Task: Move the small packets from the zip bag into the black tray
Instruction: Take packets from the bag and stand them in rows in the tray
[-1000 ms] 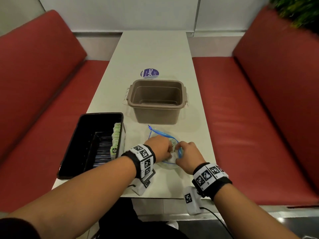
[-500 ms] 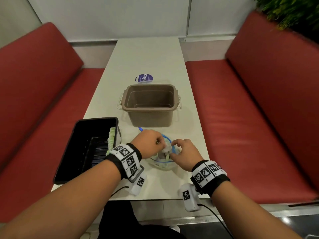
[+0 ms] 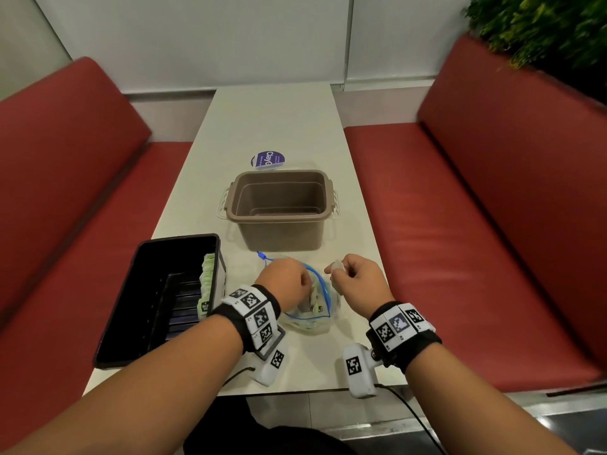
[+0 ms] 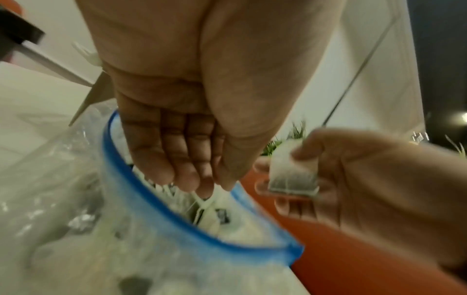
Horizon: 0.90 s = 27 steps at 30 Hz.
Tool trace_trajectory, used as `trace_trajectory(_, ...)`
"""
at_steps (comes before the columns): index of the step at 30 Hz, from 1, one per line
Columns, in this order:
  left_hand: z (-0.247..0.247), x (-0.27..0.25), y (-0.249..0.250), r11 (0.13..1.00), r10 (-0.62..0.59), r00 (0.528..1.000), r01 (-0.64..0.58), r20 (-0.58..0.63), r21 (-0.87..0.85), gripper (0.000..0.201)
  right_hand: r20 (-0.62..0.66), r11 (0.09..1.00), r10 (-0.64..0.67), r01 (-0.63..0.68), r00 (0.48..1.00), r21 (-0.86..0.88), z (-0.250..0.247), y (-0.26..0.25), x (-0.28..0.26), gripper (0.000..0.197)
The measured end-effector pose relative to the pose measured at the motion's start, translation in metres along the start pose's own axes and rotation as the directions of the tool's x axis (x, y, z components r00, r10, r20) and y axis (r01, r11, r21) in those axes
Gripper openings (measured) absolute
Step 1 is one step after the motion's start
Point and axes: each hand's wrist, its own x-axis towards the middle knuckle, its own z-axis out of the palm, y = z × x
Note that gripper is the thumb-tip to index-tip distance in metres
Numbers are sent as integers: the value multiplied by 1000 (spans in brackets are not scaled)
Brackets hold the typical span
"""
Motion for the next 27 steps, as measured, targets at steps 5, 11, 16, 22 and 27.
trace_trajectory(5,20,8,12,963,-152,987,138,46,233,31,0,998,3,-3,1000,60,-3,-5,-3,27)
trace_trajectory(11,9,10,7,970,-150,982,124,113,211,22,-12,1000,-21,21,1000,-11,-5,-3,-4,27)
trace_trajectory(16,-18,4,-6,990,-122,983,110,136,92,19,32,998,-9,7,999,62,-1,-2,-4,23)
trace_trajectory(22,-54,-16,-20,994,-5,998,11,55,-109,10,97,999,-48,47,994,19,6,-5,-1,15)
trace_trajectory(27,-69,-26,-26,951,12,999,-22,-36,-307,13,123,992,-106,97,987,77,18,-15,-1,16)
